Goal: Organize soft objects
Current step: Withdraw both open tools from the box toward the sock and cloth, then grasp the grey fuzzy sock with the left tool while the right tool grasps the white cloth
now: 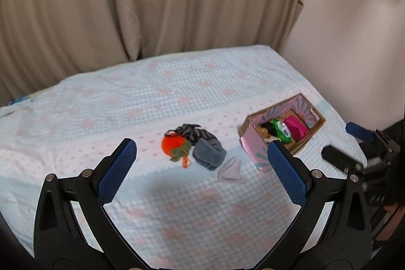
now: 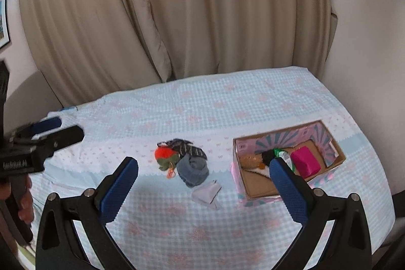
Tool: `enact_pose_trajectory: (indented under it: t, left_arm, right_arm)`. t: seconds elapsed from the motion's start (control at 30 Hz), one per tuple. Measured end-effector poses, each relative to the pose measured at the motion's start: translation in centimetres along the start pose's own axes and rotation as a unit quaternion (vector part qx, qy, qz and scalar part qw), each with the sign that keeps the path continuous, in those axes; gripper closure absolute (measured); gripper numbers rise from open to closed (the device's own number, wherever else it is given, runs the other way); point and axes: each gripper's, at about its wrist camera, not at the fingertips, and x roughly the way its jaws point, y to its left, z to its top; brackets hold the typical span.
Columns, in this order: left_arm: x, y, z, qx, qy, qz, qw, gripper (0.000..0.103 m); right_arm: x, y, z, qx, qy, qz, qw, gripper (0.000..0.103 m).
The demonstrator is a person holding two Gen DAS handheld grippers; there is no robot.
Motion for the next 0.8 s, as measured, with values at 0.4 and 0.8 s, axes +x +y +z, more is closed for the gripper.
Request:
enact_pose_trajectory:
  t: [0.4,0.8]
  left_arm:
    - [16.3,-1.0,-4.7,0.076,0.051,-0.074,0.993,0.0]
    - [30.1,-1.9,-8.6,0.119,0.102,-0.09,0.9835,0.01]
  right_arm:
    - [12.8,0.3,-9.7,-0.021,0.054,-0.014,0.998,0.0]
    - [24.3,-0.5,-15.2,-0.054,0.097,-0.012,0.994,0.013]
